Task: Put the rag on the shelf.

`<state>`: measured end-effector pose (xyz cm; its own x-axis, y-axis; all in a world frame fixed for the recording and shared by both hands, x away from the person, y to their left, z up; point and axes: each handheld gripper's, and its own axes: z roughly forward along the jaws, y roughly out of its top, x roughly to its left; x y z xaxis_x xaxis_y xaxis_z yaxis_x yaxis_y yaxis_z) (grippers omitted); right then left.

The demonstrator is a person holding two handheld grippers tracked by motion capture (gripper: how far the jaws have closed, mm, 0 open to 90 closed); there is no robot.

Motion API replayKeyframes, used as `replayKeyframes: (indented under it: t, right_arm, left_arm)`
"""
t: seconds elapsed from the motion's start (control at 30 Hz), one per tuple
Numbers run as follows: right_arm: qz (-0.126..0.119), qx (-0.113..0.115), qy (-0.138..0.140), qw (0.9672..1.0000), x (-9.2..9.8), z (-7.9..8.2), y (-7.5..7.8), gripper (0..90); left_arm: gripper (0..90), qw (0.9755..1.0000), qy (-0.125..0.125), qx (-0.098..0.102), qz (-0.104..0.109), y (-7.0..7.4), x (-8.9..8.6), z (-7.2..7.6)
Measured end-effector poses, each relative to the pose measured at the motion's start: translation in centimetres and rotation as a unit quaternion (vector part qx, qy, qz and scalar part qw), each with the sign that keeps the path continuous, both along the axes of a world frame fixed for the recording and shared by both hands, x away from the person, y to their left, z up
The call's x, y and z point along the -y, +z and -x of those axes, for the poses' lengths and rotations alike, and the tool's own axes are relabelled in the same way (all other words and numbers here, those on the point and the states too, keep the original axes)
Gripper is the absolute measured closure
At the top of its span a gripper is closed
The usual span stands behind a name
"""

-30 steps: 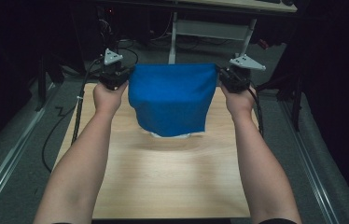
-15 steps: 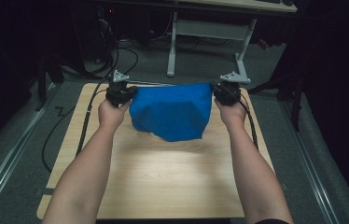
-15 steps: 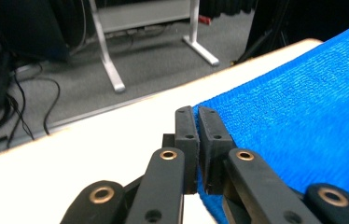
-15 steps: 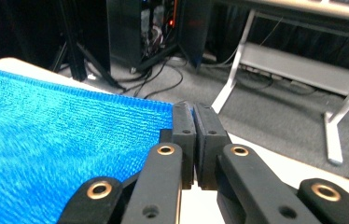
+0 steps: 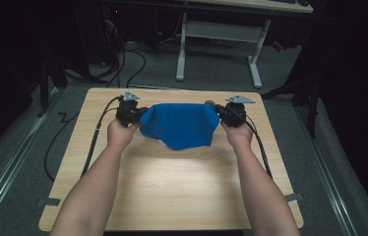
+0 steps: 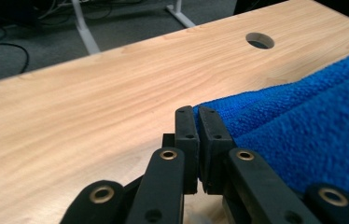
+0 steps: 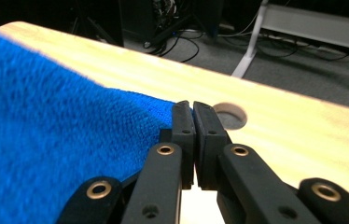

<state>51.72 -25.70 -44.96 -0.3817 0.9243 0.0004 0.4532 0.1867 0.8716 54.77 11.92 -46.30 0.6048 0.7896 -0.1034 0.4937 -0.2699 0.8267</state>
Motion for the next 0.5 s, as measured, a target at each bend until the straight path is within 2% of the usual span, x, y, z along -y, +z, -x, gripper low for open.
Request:
replayKeyframes:
  t: [0.1, 0.5]
  right_arm:
    - [-0.004, -0.004, 0.003, 1.0, -0.2, 0.4, -0.8, 88.8]
    - [-0.002, -0.02, 0.014, 0.9997, -1.4, 0.6, -2.6, 88.7]
  left_arm:
    - [87.8, 1.0, -0.001, -0.004, 0.008, -0.6, 0.0, 0.3]
    - [87.8, 0.9997, -0.007, -0.021, 0.011, -2.4, -0.1, 0.9]
